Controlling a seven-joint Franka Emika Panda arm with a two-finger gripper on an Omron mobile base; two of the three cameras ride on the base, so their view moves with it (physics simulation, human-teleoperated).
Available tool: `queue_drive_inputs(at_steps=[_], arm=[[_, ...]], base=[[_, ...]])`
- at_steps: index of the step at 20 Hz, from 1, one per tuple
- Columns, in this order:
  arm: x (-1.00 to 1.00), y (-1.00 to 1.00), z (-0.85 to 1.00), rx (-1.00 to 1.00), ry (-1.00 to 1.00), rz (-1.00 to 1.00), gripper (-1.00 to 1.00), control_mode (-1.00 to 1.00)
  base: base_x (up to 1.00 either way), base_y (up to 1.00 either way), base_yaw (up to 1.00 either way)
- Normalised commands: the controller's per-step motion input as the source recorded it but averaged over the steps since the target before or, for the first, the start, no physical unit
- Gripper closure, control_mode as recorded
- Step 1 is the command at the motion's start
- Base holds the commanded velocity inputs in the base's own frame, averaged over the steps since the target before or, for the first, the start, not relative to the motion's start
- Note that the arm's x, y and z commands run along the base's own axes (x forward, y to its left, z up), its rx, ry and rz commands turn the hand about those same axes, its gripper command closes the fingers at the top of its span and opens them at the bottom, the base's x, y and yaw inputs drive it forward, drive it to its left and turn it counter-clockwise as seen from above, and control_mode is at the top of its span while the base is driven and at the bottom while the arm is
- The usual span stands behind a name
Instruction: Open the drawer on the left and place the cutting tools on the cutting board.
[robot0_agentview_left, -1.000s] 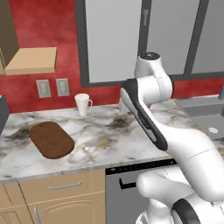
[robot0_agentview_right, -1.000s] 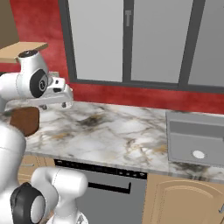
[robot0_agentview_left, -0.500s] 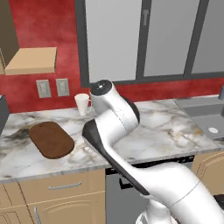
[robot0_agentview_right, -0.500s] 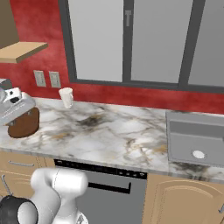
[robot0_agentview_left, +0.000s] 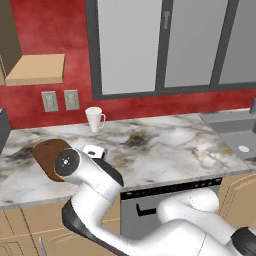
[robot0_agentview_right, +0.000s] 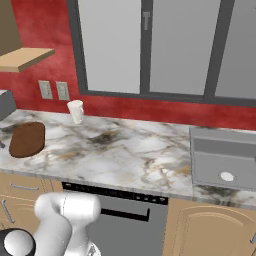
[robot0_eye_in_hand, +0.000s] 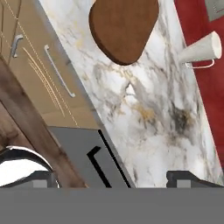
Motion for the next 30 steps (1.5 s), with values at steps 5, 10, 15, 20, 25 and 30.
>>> queue_drive_inputs(at_steps=[5, 10, 15, 20, 25, 30], arm=[[-0.12, 0.71, -0.86, -0.15, -0.09, 0.29, -1.0, -1.0], [0.0, 0.03, -0.73, -0.09, -0.07, 0.16, -1.0, -1.0], [0.0, 0.0, -0.73, -0.11, -0.06, 0.12, -1.0, -1.0], [0.0, 0.0, -0.53, -0.11, -0.04, 0.1, -1.0, -1.0], [0.0, 0.03, -0.65, -0.07, -0.16, 0.1, -1.0, -1.0], [0.07, 0.19, -0.47, -0.03, -0.24, 0.01, -1.0, -1.0]], base=[[0.0, 0.0, 0.0], [0.0, 0.0, 0.0], [0.0, 0.0, 0.0], [0.0, 0.0, 0.0], [0.0, 0.0, 0.0], [0.0, 0.0, 0.0]])
